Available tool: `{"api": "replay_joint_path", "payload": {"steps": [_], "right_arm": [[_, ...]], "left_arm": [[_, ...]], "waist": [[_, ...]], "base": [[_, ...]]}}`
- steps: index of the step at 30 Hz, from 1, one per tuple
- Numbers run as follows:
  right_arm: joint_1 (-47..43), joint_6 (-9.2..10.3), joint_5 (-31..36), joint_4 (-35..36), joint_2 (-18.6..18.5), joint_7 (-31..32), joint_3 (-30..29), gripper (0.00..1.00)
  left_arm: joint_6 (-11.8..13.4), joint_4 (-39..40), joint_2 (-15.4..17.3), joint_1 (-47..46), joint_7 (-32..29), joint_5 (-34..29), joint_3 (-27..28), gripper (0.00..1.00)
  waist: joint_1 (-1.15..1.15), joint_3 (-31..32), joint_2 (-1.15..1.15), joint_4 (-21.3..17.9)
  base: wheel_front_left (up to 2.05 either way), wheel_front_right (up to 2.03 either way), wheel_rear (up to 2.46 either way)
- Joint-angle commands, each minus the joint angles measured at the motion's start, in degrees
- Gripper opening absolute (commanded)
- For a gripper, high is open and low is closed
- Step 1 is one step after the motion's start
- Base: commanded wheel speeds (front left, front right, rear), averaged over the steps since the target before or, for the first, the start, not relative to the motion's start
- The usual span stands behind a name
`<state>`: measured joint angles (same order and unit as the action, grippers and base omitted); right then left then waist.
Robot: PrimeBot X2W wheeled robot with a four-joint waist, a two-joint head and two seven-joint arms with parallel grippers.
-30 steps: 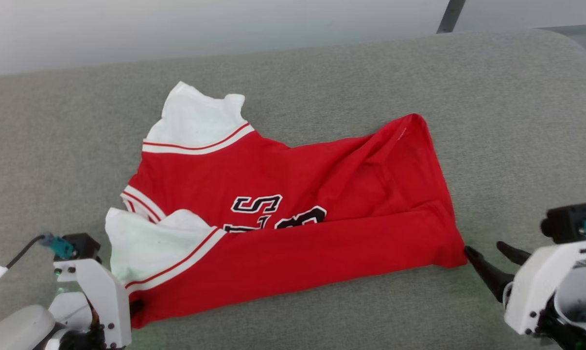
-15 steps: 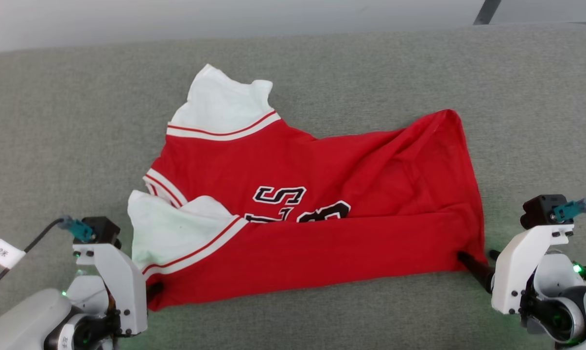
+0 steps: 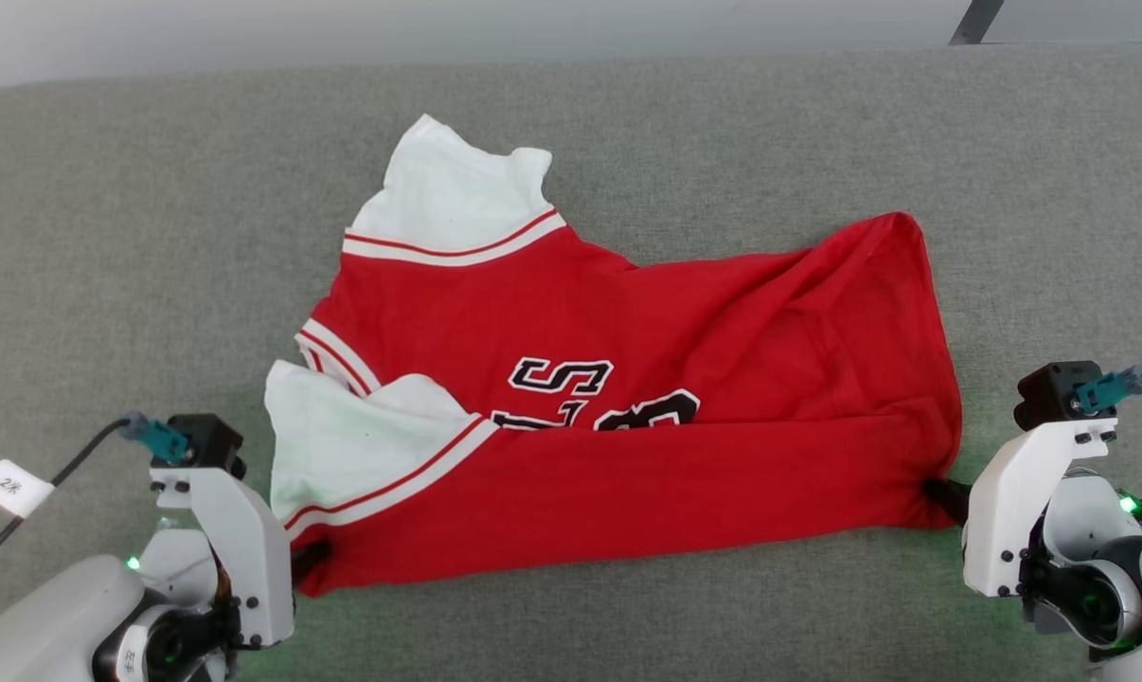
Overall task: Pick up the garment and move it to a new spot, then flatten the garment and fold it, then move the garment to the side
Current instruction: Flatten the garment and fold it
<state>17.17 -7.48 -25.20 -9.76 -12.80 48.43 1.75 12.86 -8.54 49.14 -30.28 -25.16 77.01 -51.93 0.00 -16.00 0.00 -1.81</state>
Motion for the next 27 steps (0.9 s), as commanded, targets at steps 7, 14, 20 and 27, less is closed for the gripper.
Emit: {"api": "replay_joint_path", "payload": {"steps": [7, 14, 20, 27], "right_arm": [[-1.6, -0.01, -1.6, 1.7, -2.0, 0.9, -0.2, 0.00], [-3.9, -0.01, -2.8, 5.6, -3.8, 2.6, -1.0, 0.00], [-6.5, -0.01, -3.4, 8.8, -5.2, 4.7, -1.5, 0.00], [-10.1, -0.01, -4.2, 11.6, -6.1, 7.1, -2.8, 0.00]], "left_arm": [[1.9, 2.4, 1.2, 2.0, -1.3, 1.0, -0.4, 0.00], [5.2, 8.4, 5.3, 3.6, -2.6, 2.2, 0.4, 0.00], [8.6, 13.7, 7.9, 6.1, -3.1, 3.5, 0.8, 0.00], [11.9, 18.4, 9.9, 9.8, -2.8, 5.5, 0.8, 0.00]], "waist": [[0.00, 1.4, 0.00, -0.3], [0.00, 3.0, 0.00, -0.4], [0.00, 4.1, 0.00, -0.4], [0.00, 5.0, 0.00, -0.5]], "base": [[0.00, 0.00, 0.00], [0.00, 0.00, 0.00], [0.00, 0.00, 0.00], [0.00, 0.00, 0.00]]}}
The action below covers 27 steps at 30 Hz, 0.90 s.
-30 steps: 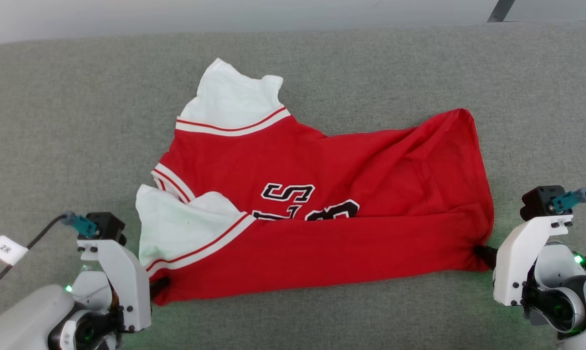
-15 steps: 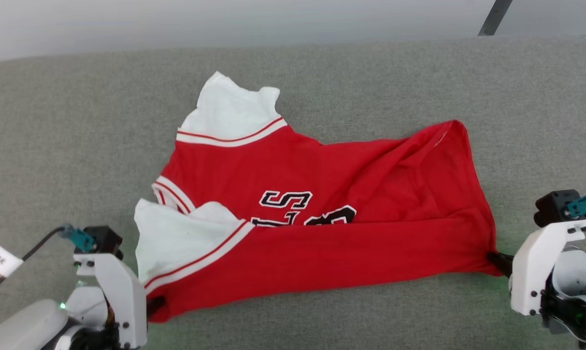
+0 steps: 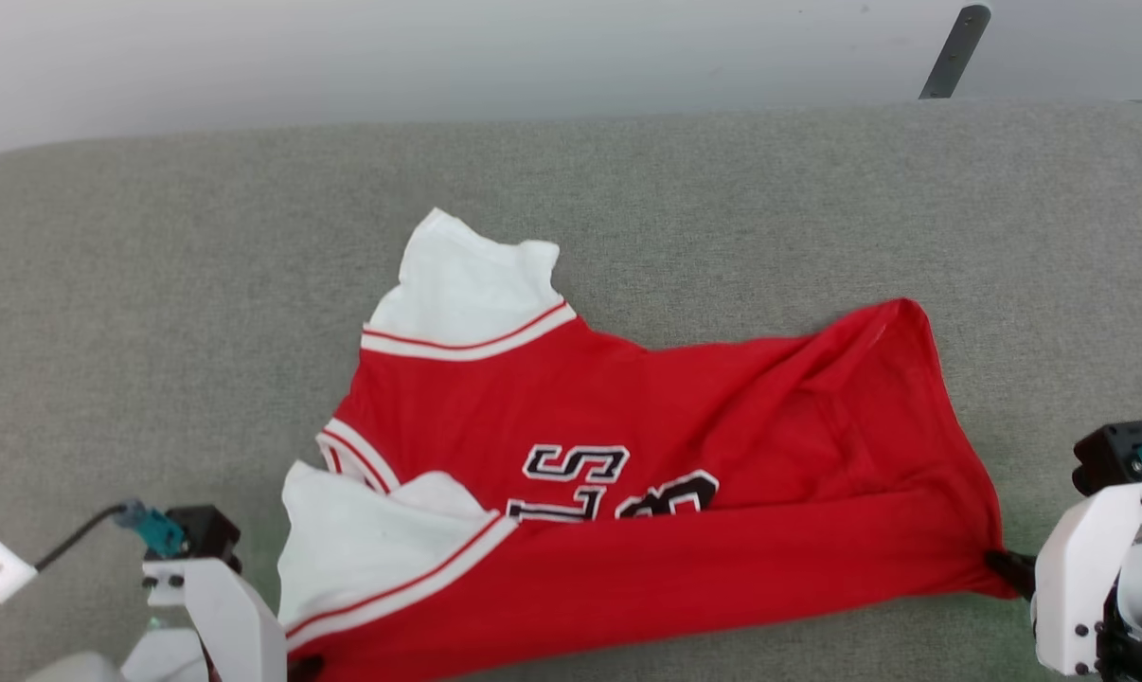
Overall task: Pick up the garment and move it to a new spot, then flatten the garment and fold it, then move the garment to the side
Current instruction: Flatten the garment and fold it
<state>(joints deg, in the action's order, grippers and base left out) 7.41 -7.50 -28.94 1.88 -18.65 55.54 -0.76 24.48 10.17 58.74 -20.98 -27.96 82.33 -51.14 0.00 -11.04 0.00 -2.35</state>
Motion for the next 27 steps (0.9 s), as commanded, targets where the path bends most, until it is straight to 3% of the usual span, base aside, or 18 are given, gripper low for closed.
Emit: {"api": "replay_joint_path", "payload": {"steps": [1, 8, 10, 11, 12, 13, 14, 15, 16, 27], "right_arm": [[-0.8, 0.02, -0.5, 0.3, -0.2, 0.2, -0.5, 0.00], [-2.2, 0.02, 0.1, 0.9, 0.6, 0.4, -0.7, 0.00], [-2.0, 0.02, 0.3, 0.6, 1.1, 0.0, -0.6, 0.00], [-2.0, 0.02, 0.2, 0.5, 1.1, -0.1, -0.2, 0.02], [-2.1, 0.02, 0.2, 0.4, 1.2, -0.1, 0.0, 0.11], [-2.2, 0.02, 0.2, 0.3, 1.2, -0.2, 0.1, 0.36], [-2.2, 0.02, 0.2, 0.4, 1.3, -0.3, 0.2, 0.45], [-2.3, 0.02, 0.1, 0.3, 1.3, -0.4, 0.3, 0.66], [-2.5, 0.02, 0.2, 0.4, 1.3, -0.7, 0.3, 1.00], [-3.6, 0.02, 0.7, 2.2, 2.2, -3.4, -1.9, 1.00]], "left_arm": [[0.5, 0.2, 0.5, 0.9, 0.1, 0.4, -0.1, 0.00], [0.9, 0.3, -0.4, 2.8, 1.8, 0.4, -0.2, 0.00], [0.9, -0.2, -0.7, 3.1, 2.3, 0.2, -0.3, 0.44], [0.9, -0.3, -1.0, 3.1, 2.5, 0.2, -0.3, 0.49], [1.0, -0.4, -1.2, 3.2, 2.7, 0.1, -0.3, 0.67], [1.0, -0.5, -1.3, 3.2, 2.9, -0.2, -0.4, 1.00], [1.0, -0.6, -1.5, 3.2, 3.0, -0.2, -0.5, 1.00], [1.2, -0.7, -1.6, 3.3, 3.2, -0.2, -0.4, 1.00], [1.2, -0.7, -1.7, 3.4, 3.3, -0.2, -0.4, 1.00], [3.8, 2.9, 1.3, 2.1, 3.5, -2.1, 0.5, 1.00]], "waist": [[0.00, 0.1, 0.00, -0.1], [0.00, 0.3, 0.00, -0.4], [0.00, 0.4, 0.00, -0.5], [0.00, 0.4, 0.00, -0.5], [0.00, 0.5, 0.00, -0.6], [0.00, 0.6, 0.00, -0.6], [0.00, 0.7, 0.00, -0.6], [0.00, 0.8, 0.00, -0.6], [0.00, 0.9, 0.00, -0.6], [0.00, 1.6, 0.00, -0.8]], "base": [[0.00, 0.00, 0.00], [0.00, 0.00, 0.00], [0.00, 0.00, 0.00], [0.00, 0.00, 0.00], [0.00, 0.00, 0.00], [0.00, 0.00, 0.00], [0.00, 0.00, 0.00], [0.00, 0.00, 0.00], [0.00, 0.00, 0.00], [0.00, 0.00, 0.00]]}}
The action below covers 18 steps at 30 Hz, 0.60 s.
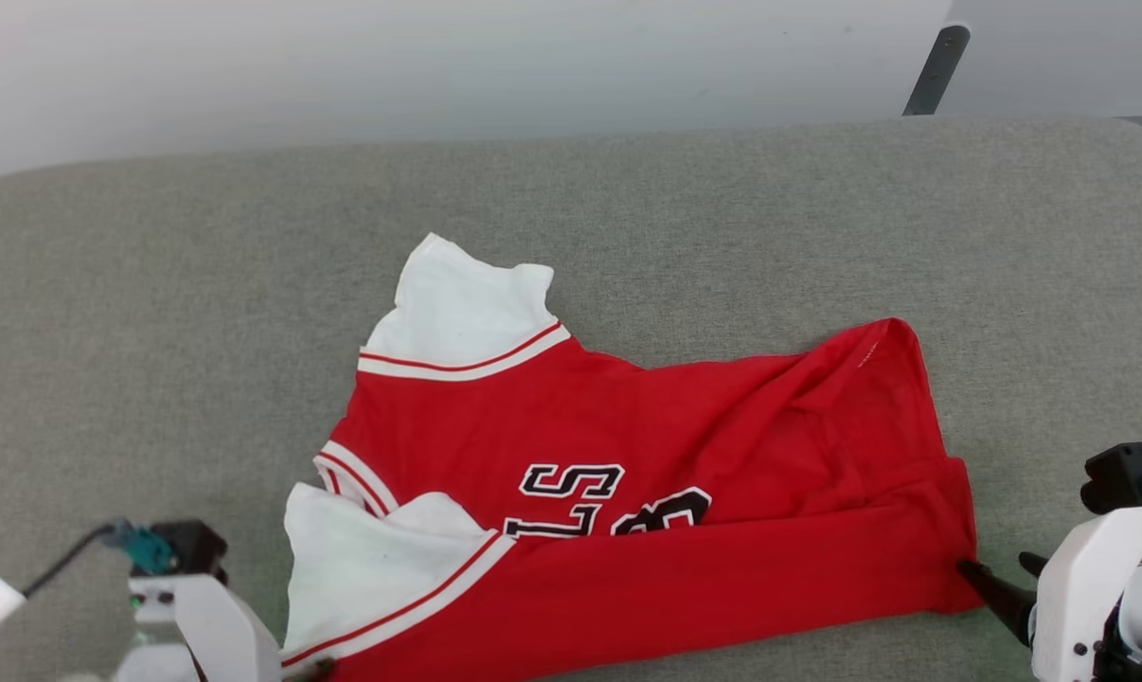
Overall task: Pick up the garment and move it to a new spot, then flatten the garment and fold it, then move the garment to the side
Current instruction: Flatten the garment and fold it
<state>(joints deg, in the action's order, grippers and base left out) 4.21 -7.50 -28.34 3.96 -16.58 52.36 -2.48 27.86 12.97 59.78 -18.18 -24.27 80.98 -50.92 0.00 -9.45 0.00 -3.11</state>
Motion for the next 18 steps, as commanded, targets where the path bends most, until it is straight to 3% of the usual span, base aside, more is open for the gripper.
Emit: {"api": "replay_joint_path", "payload": {"steps": [1, 8, 15, 18], "right_arm": [[-0.5, 0.01, 0.2, 0.7, 0.2, -0.7, -0.2, 1.00], [-0.9, 0.01, 1.7, 4.6, 2.5, -6.7, -1.6, 1.00], [0.2, 0.01, 2.5, 7.8, 4.0, -13.1, -0.1, 1.00], [1.1, 0.01, 2.9, 9.1, 4.8, -16.4, 0.8, 1.00]], "left_arm": [[0.6, 0.8, 1.0, -1.2, -0.5, -1.2, 0.4, 1.00], [0.9, 4.9, 4.0, -9.1, -3.2, -4.9, 3.0, 1.00], [-3.4, 0.5, 2.0, -19.7, -4.2, -11.1, 4.5, 1.00], [-6.4, -4.7, -0.2, -24.8, -3.9, -13.5, 5.0, 1.00]], "waist": [[0.00, 0.0, 0.00, -0.2], [0.00, -0.5, 0.00, -1.7], [0.00, -1.9, 0.00, -4.3], [0.00, -2.9, 0.00, -6.0]], "base": [[0.00, 0.00, 0.00], [0.00, 0.00, 0.00], [0.00, 0.00, 0.00], [0.00, 0.00, 0.00]]}}
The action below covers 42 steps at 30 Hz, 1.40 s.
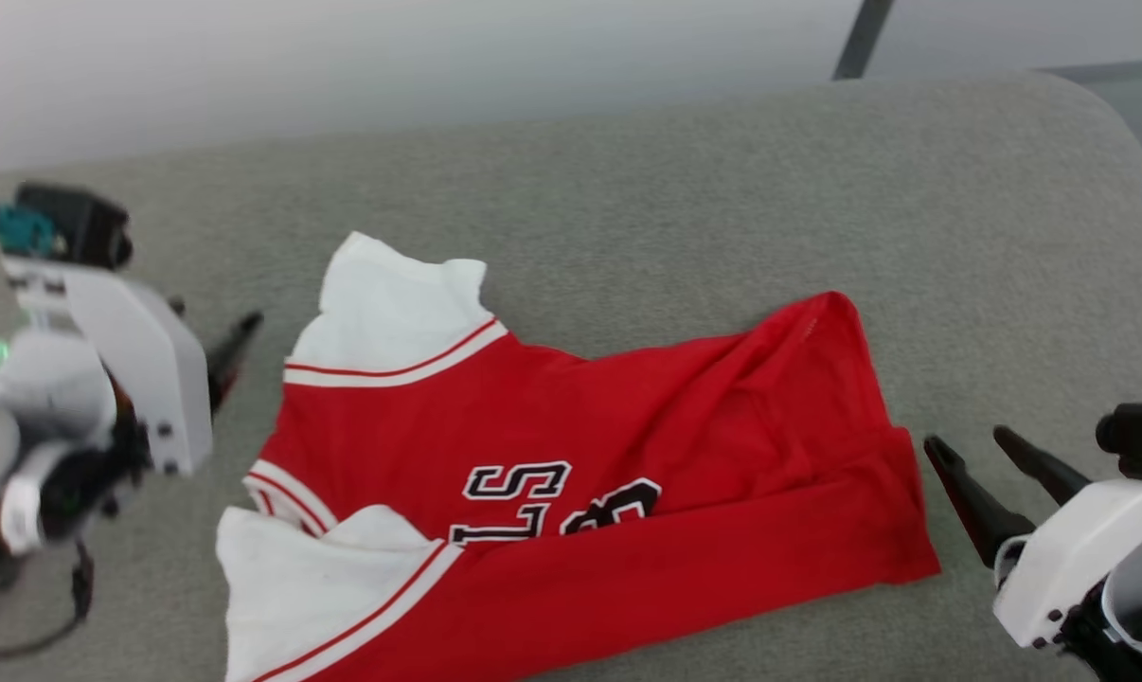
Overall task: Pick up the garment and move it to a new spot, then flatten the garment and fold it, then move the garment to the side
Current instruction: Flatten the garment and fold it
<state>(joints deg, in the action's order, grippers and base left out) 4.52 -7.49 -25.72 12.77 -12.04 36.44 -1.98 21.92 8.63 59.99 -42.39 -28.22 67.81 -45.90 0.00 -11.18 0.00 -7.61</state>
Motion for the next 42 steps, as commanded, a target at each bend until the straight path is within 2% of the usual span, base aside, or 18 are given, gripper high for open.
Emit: {"api": "replay_joint_path", "payload": {"steps": [1, 11, 22, 31, 37, 38, 40, 42], "right_arm": [[0.9, 0.00, 0.6, 0.8, 0.5, -1.5, 0.6, 1.00], [2.0, 0.00, 0.5, 5.1, 1.0, -6.2, 3.4, 1.00], [2.9, 0.00, -0.3, 6.1, 1.9, -7.3, 3.8, 1.00], [3.7, 0.00, -0.5, 5.4, 2.6, -8.2, 4.4, 1.00], [4.7, 0.00, -0.9, 4.9, 3.0, -7.8, 4.8, 1.00], [4.8, 0.00, -1.0, 4.8, 3.0, -7.7, 4.8, 1.00], [5.1, 0.00, -1.1, 4.7, 2.9, -7.4, 4.7, 1.00], [5.5, 0.00, -1.1, 4.7, 2.7, -6.9, 4.9, 1.00]], "left_arm": [[-1.4, -2.2, -1.2, -2.1, 0.1, -0.9, 0.0, 1.00], [-10.1, -21.3, -7.7, -14.1, -3.4, -4.9, -1.8, 1.00], [-17.8, -36.4, -11.9, -23.9, -12.0, -6.7, -5.2, 1.00], [-21.2, -46.0, -14.6, -28.2, -17.6, -7.5, -7.7, 1.00], [-21.5, -50.7, -17.3, -28.2, -21.6, -5.8, -8.5, 1.00], [-21.8, -51.3, -17.8, -28.1, -22.0, -5.5, -8.5, 0.79], [-22.0, -52.5, -18.9, -27.5, -23.6, -4.2, -8.5, 0.00], [-22.4, -53.2, -19.7, -27.2, -24.7, -3.8, -8.7, 0.00]], "waist": [[0.00, -1.5, 0.00, -2.1], [0.00, -5.6, 0.00, -7.0], [0.00, -10.7, 0.00, -10.1], [0.00, -13.5, 0.00, -11.0], [0.00, -14.2, 0.00, -10.9], [0.00, -14.3, 0.00, -10.9], [0.00, -14.5, 0.00, -10.7], [0.00, -14.6, 0.00, -10.5]], "base": [[0.00, 0.00, 0.00], [0.00, 0.00, 0.00], [0.00, 0.00, 0.00], [0.00, 0.00, 0.00], [0.00, 0.00, 0.00], [0.00, 0.00, 0.00], [0.00, 0.00, 0.00], [0.00, 0.00, 0.00]]}}
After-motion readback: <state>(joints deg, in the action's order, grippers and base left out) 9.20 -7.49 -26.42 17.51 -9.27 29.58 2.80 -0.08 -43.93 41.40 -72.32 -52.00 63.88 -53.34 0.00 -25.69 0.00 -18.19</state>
